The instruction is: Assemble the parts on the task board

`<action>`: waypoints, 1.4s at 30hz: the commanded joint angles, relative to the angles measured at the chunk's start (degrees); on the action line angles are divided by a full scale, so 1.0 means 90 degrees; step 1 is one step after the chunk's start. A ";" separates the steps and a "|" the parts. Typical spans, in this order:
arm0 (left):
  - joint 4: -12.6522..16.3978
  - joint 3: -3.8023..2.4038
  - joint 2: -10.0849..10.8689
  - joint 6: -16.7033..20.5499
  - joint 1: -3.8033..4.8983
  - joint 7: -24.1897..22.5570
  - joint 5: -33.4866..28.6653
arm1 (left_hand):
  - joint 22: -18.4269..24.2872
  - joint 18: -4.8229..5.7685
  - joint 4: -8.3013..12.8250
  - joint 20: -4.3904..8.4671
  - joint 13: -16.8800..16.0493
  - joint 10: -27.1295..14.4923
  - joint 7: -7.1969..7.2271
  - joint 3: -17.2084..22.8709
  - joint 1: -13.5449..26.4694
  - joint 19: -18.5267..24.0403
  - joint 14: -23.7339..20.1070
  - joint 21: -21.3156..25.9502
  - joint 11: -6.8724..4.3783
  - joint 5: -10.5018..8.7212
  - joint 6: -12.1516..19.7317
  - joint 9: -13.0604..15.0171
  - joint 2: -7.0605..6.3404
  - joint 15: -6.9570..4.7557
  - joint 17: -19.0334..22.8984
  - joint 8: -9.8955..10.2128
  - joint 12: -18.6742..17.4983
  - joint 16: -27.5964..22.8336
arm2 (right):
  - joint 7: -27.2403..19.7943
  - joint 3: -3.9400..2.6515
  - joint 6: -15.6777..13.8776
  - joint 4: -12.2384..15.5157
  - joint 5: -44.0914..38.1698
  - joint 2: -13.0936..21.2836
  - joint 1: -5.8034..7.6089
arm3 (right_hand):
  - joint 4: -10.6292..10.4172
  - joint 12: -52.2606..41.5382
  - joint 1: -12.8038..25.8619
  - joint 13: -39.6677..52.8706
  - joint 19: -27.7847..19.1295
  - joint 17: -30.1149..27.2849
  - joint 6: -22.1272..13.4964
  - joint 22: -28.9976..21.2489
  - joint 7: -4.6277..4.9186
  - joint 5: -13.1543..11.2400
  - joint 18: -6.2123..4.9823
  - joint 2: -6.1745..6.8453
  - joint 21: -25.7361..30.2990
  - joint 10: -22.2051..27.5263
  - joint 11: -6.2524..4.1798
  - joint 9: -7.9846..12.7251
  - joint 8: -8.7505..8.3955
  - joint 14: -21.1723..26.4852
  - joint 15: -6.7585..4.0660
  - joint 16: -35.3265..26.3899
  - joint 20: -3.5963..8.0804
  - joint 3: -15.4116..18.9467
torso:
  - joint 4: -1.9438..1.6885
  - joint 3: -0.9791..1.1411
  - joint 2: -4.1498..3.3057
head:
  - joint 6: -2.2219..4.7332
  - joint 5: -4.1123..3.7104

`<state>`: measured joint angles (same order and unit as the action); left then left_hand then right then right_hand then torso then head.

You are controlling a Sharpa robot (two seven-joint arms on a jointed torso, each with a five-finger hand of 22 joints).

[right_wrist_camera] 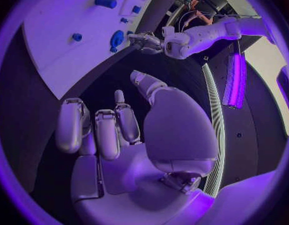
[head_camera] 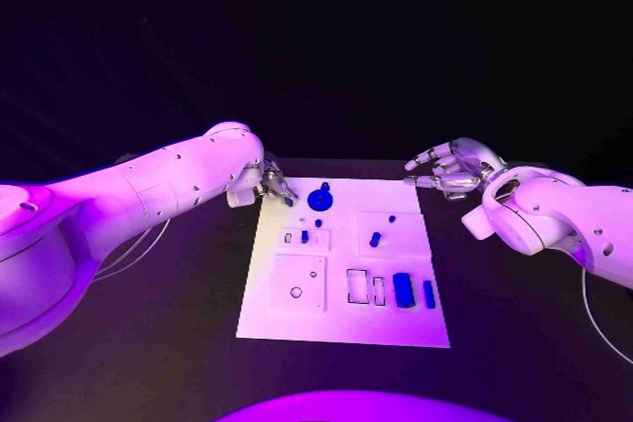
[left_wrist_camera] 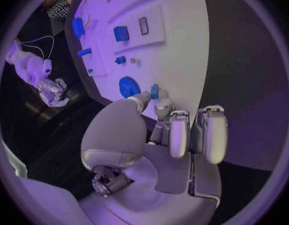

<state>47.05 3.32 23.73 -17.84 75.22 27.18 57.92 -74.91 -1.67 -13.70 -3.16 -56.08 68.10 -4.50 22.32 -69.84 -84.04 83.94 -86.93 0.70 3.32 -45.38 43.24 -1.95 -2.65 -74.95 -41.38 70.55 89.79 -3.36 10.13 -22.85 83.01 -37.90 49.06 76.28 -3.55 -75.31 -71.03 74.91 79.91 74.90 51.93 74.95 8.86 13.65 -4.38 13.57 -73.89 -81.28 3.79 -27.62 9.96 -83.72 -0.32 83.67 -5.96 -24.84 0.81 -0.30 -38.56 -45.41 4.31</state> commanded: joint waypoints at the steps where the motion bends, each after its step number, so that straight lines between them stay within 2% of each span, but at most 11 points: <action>1: 0.0010 -0.0001 0.0001 0.0034 0.0001 -0.0125 -0.0275 | -0.0974 0.0035 0.0180 0.0045 -0.0010 0.0013 0.0052 0.0314 -0.0285 -0.0379 0.0673 -0.0005 -0.0083 -0.0026 0.0009 0.0128 0.0085 -0.0090 -0.1673 -0.0136 0.0037 0.0024 | -0.0052 -0.0003 0.0110 -0.0004 -0.0051 -0.0011 0.0000 | -0.0021 0.0042 -0.0001 0.0109 -0.0051 0.1067 -0.0048 0.0584 -0.0014 0.0002 0.0017 -0.0072 0.0032 0.0017 -0.0003 0.0010 0.0024 -0.0383 0.0020 -0.0026 -0.0010 0.0025 | 0.0000 0.0000 -0.0003 | -0.0002 0.0000; 3: 0.0012 -0.0002 0.0013 0.0056 0.0001 -0.0143 -0.0385 | -0.0973 0.0035 0.0235 0.0058 -0.0005 0.0018 0.0064 0.0483 -0.0330 -0.0378 0.0673 -0.0003 -0.0089 -0.0026 0.0049 0.0186 0.0074 -0.0101 -0.1673 -0.0194 0.0033 0.0024 | -0.0051 -0.0003 0.0114 -0.0009 -0.0051 -0.0015 0.0000 | -0.0021 0.0042 -0.0001 0.0109 -0.0051 0.1067 -0.0048 0.0584 -0.0014 0.0002 0.0017 -0.0072 0.0032 0.0017 -0.0003 0.0010 0.0024 -0.0383 0.0020 -0.0026 -0.0010 0.0025 | 0.0000 0.0000 -0.0003 | -0.0004 0.0000; 4: 0.0014 -0.0003 0.0020 0.0065 0.0001 -0.0147 -0.0433 | -0.0975 0.0035 0.0330 0.0072 -0.0005 0.0022 0.0060 0.0677 -0.0424 -0.0379 0.0673 -0.0003 -0.0104 -0.0028 0.0088 0.0226 0.0096 -0.0114 -0.1673 -0.0229 0.0032 0.0024 | -0.0051 -0.0003 0.0116 -0.0011 -0.0051 -0.0016 0.0000 | -0.0021 0.0042 -0.0001 0.0109 -0.0051 0.1067 -0.0048 0.0584 -0.0014 0.0002 0.0017 -0.0072 0.0032 0.0017 -0.0003 0.0010 0.0024 -0.0383 0.0020 -0.0026 -0.0010 0.0025 | 0.0001 -0.0001 -0.0003 | -0.0008 0.0000; 7: 0.0029 -0.0006 0.0055 0.0109 0.0000 -0.0155 -0.0602 | -0.0980 0.0036 0.0500 0.0070 -0.0006 0.0046 0.0055 0.1245 -0.0397 -0.0379 0.0673 -0.0001 -0.0093 -0.0036 0.0162 0.0362 0.0034 -0.0105 -0.1673 -0.0361 0.0037 0.0024 | -0.0047 -0.0003 0.0124 -0.0019 -0.0051 -0.0020 0.0000 | -0.0021 0.0042 -0.0001 0.0109 -0.0051 0.1067 -0.0048 0.0584 -0.0014 0.0002 0.0017 -0.0072 0.0032 0.0017 -0.0003 0.0010 0.0024 -0.0383 0.0020 -0.0026 -0.0010 0.0025 | -0.0001 0.0000 -0.0004 | -0.0021 0.0002; 12: 0.0096 -0.0017 0.0151 0.0175 0.0000 -0.0137 -0.0836 | -0.0966 0.0033 0.0578 0.0064 -0.0019 0.0068 0.0054 0.1503 -0.0301 -0.0373 0.0673 0.0008 -0.0087 -0.0036 0.0184 0.0422 -0.0016 -0.0102 -0.1673 -0.0419 0.0054 0.0024 | -0.0044 -0.0003 0.0131 -0.0041 -0.0051 -0.0025 -0.0001 | -0.0021 0.0042 -0.0001 0.0109 -0.0051 0.1067 -0.0048 0.0584 -0.0014 0.0002 0.0017 -0.0072 0.0032 0.0017 -0.0003 0.0010 0.0024 -0.0383 0.0020 -0.0026 -0.0010 0.0025 | -0.0003 0.0003 0.0002 | -0.0025 0.0011; 16: 0.0255 -0.0031 0.0290 0.0210 0.0001 -0.0082 -0.1015 | -0.0975 0.0035 0.0616 0.0063 -0.0044 0.0092 0.0054 0.1599 -0.0260 -0.0376 0.0673 0.0004 -0.0088 -0.0037 0.0187 0.0445 -0.0042 -0.0102 -0.1673 -0.0444 0.0075 0.0024 | -0.0043 -0.0003 0.0134 -0.0062 -0.0051 -0.0026 -0.0001 | -0.0021 0.0042 -0.0001 0.0109 -0.0051 0.1067 -0.0048 0.0584 -0.0014 0.0002 0.0017 -0.0072 0.0032 0.0017 -0.0003 0.0010 0.0024 -0.0383 0.0020 -0.0026 -0.0010 0.0025 | -0.0020 0.0003 0.0010 | -0.0033 0.0014; 22: 0.0843 -0.0040 0.0678 0.0328 0.0005 0.0038 -0.1175 | -0.0971 0.0034 0.0674 0.0064 -0.0097 0.0140 0.0059 0.1719 -0.0193 -0.0375 0.0673 0.0007 -0.0092 -0.0036 0.0184 0.0474 -0.0096 -0.0105 -0.1673 -0.0478 0.0117 0.0024 | -0.0043 -0.0003 0.0131 -0.0091 -0.0051 -0.0018 -0.0001 | -0.0029 0.0059 -0.0007 0.0099 -0.0063 0.1056 -0.0048 0.0575 -0.0015 0.0002 0.0013 -0.0077 0.0051 0.0019 -0.0004 0.0010 0.0028 -0.0380 0.0018 -0.0039 -0.0009 0.0031 | -0.0044 0.0007 0.0029 | -0.0045 0.0026; 30: 0.1764 -0.0038 0.1227 0.0732 -0.0001 0.0088 -0.1033 | -0.0980 0.0035 0.0763 0.0071 -0.0204 0.0245 0.0079 0.1873 -0.0121 -0.0380 0.0673 0.0004 -0.0111 -0.0035 0.0150 0.0506 -0.0169 -0.0119 -0.1673 -0.0525 0.0198 0.0024 | -0.0049 -0.0002 0.0132 -0.0108 -0.0083 -0.0006 -0.0001 | -0.0029 0.0059 -0.0007 0.0099 -0.0063 0.1056 -0.0048 0.0575 -0.0015 0.0002 0.0013 -0.0077 0.0051 0.0019 -0.0004 0.0010 0.0028 -0.0380 0.0018 -0.0039 -0.0009 0.0031 | -0.0088 0.0009 0.0054 | -0.0079 0.0017; 34: 0.2225 -0.0031 0.1477 0.0941 -0.0047 0.0099 -0.0780 | -0.0975 0.0034 0.0812 0.0080 -0.0256 0.0300 0.0089 0.1974 -0.0080 -0.0379 0.0673 0.0008 -0.0122 -0.0035 0.0131 0.0519 -0.0205 -0.0129 -0.1673 -0.0547 0.0237 0.0024 | -0.0055 -0.0002 0.0134 -0.0114 -0.0130 -0.0002 -0.0001 | -0.0029 0.0059 -0.0007 0.0099 -0.0063 0.1056 -0.0048 0.0575 -0.0015 0.0002 0.0013 -0.0077 0.0051 0.0019 -0.0004 0.0010 0.0028 -0.0380 0.0018 -0.0039 -0.0009 0.0031 | -0.0087 0.0012 0.0056 | -0.0081 0.0033; 42: 0.2793 0.0012 0.1743 0.1190 -0.0176 0.0122 -0.0285 | -0.0979 0.0035 0.0845 0.0088 -0.0353 0.0388 0.0102 0.2048 -0.0018 -0.0382 0.0673 0.0007 -0.0134 -0.0036 0.0095 0.0532 -0.0251 -0.0139 -0.1673 -0.0574 0.0303 0.0024 | -0.0069 -0.0001 0.0138 -0.0122 -0.0198 -0.0009 -0.0002 | -0.0029 0.0059 -0.0007 0.0099 -0.0063 0.1056 -0.0048 0.0575 -0.0015 0.0002 0.0013 -0.0077 0.0051 0.0019 -0.0004 0.0010 0.0028 -0.0380 0.0018 -0.0039 -0.0009 0.0031 | -0.0114 0.0018 0.0070 | -0.0122 0.0058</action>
<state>71.51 3.44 39.31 -9.64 73.73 28.05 51.93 -74.90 -1.67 -13.10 -2.75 -59.19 71.38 -4.16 33.32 -70.52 -84.03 84.15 -86.93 -0.51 2.64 -44.08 44.07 -4.22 -3.48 -74.92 -46.35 72.91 89.78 -3.34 10.14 -22.47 81.91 -38.63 49.02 76.28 -3.72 -74.93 -71.03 74.90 79.70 74.93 51.94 74.92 8.85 13.65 -4.38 13.57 -73.53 -81.28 3.80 -27.62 9.96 -83.72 -0.32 83.67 -6.17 -24.67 -0.12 -0.16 -37.97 -46.36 4.76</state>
